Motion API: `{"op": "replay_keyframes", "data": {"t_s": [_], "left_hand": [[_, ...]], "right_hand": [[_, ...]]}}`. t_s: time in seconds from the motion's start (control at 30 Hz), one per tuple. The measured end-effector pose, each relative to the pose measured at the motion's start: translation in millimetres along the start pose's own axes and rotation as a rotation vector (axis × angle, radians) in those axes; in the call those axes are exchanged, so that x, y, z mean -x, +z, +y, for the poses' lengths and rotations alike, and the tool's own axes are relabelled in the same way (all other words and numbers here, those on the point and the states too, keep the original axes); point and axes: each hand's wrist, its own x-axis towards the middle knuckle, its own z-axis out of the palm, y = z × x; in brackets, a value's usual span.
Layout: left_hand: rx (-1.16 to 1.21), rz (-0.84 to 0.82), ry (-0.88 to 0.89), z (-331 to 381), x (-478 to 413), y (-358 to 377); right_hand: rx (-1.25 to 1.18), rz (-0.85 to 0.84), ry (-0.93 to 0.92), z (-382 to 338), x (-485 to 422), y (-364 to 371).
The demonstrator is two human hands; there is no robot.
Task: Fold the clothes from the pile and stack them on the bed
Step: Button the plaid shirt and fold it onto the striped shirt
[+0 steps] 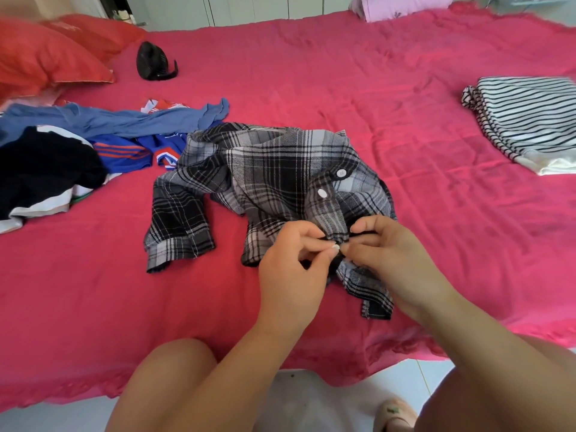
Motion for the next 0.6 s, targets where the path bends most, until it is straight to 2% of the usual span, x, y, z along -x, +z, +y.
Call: {"op": "replay_keyframes", "data": {"t_s": [0.1, 0.23, 0.33, 0.4, 0.47, 0.53, 0.6], "left_hand": [[0.28, -0.031, -0.313, 6, -7, -3], [0.743, -0.09, -0.741, 5, -15, -9], [0.875, -0.11, -0.925, 2, -18, -14], [0.859, -0.127, -0.909, 0, -19, -16], [0.742, -0.167, -0.797, -1, -17, -18], [0.472, -0.173, -0.608, -3, -16, -19], [0.133, -0.101, -0.367, -9, -18, -22]], "right_hand": [[0.146, -0.021, -0.111, 2, 0, 2], [0.684, -0.016, -0.502, 6, 2, 5], [0.884, -0.01, -0.688, 11, 0, 6], [0.898, 0.015, -0.667, 12, -3, 5], [0.87, 0.07, -0.596, 11, -6, 2], [0.858, 0.122, -0.527, 9, -8, -5], [0.917, 0.159, -0.511, 8, -10, -13]]}}
